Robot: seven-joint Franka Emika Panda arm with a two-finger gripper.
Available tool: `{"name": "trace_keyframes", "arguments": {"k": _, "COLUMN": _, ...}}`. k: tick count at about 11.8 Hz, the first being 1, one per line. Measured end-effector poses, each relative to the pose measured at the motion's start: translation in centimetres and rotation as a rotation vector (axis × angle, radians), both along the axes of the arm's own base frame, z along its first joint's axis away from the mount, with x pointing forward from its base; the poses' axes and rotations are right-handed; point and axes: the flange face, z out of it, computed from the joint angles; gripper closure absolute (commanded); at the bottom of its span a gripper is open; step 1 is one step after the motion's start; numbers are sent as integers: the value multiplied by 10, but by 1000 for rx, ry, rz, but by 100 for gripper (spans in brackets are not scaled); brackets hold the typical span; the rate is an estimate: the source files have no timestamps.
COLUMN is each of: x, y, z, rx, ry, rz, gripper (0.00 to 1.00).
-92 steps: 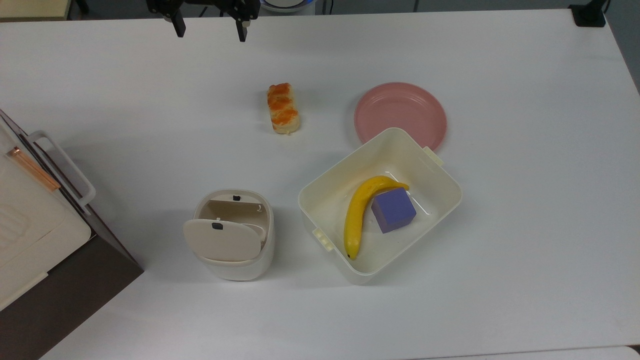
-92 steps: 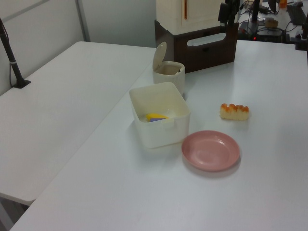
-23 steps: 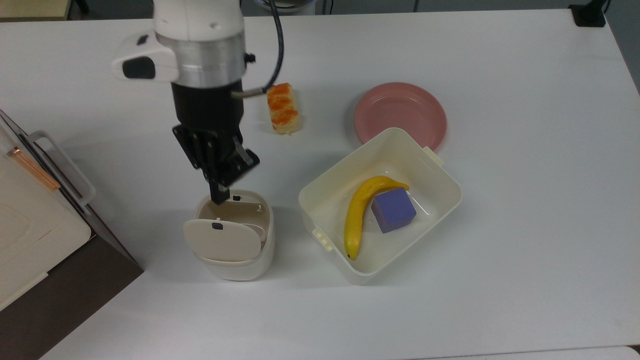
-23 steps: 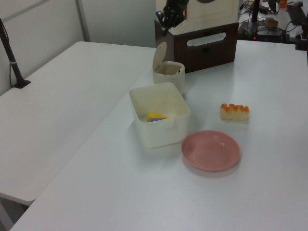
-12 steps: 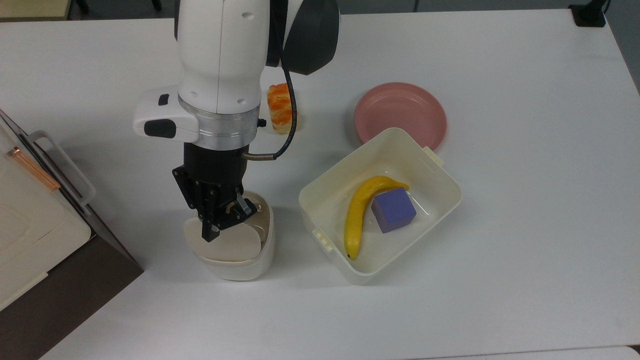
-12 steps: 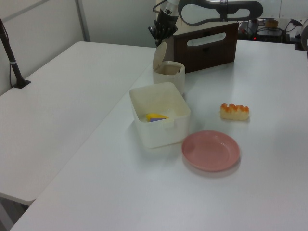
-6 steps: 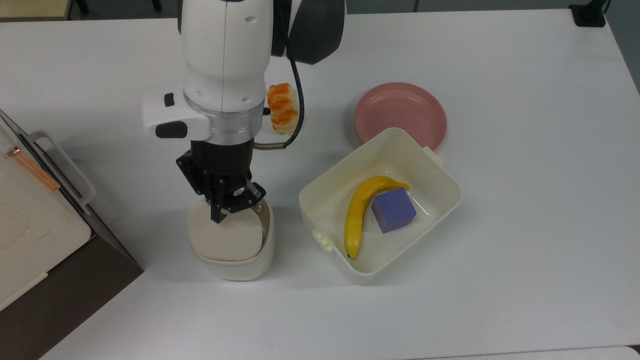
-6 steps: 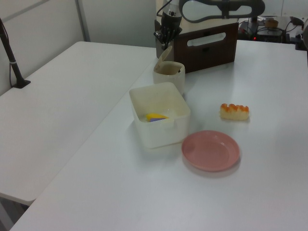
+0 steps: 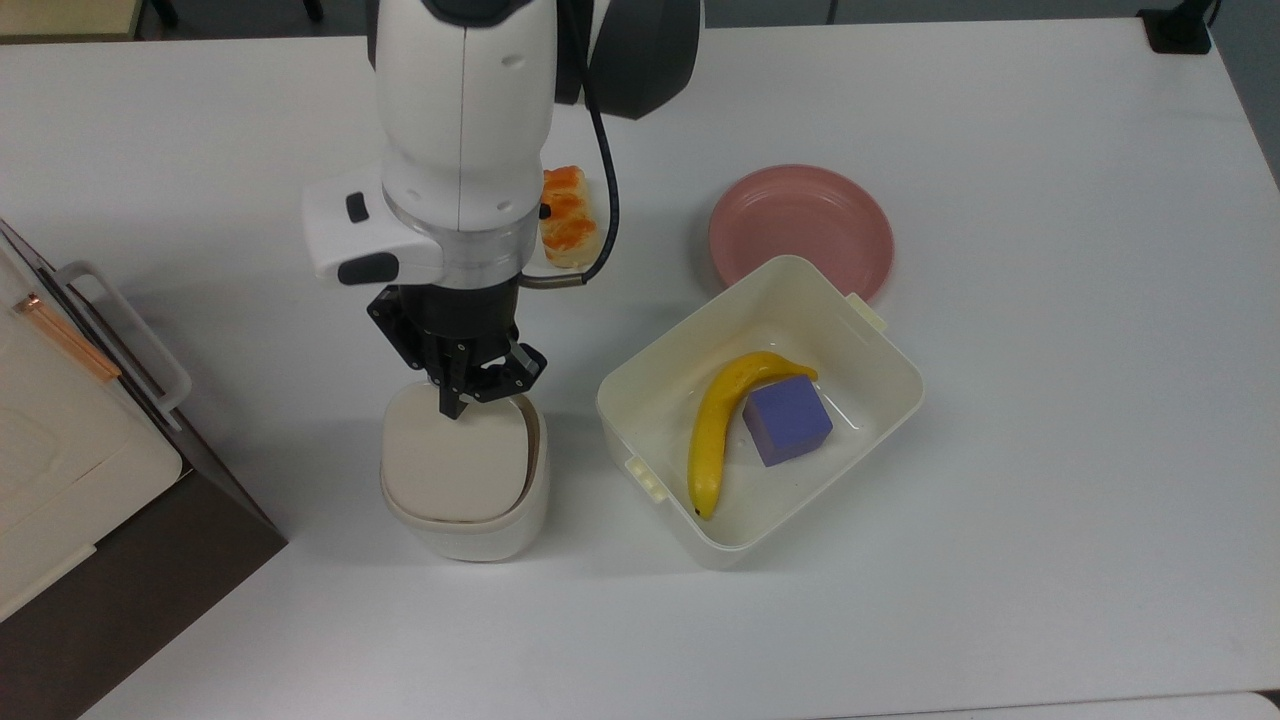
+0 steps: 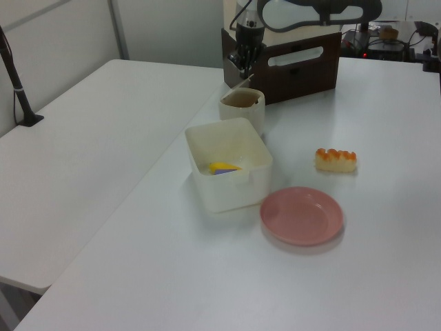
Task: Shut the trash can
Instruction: 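Push the lid down onto the trash can rim with the gripper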
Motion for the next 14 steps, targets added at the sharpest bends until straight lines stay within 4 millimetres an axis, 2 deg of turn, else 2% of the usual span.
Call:
{"name": "trace_keyframes", "arguments": {"k": 5, "x": 0, "y": -3, "z": -11, "rx": -9, "ry": 30, "rz": 33, "gripper": 100}}
{"name": "trace_keyframes", "arguments": {"k": 9, "x": -2, "y": -10, "z": -31, "rx": -74, "ry": 74, "rz": 46, "gripper": 100}}
{"name": "trace_keyframes", "arguments": {"k": 14, "x": -8, "y": -10, "z": -36, "rx": -119, "ry": 86, "rz": 64, "gripper": 100}}
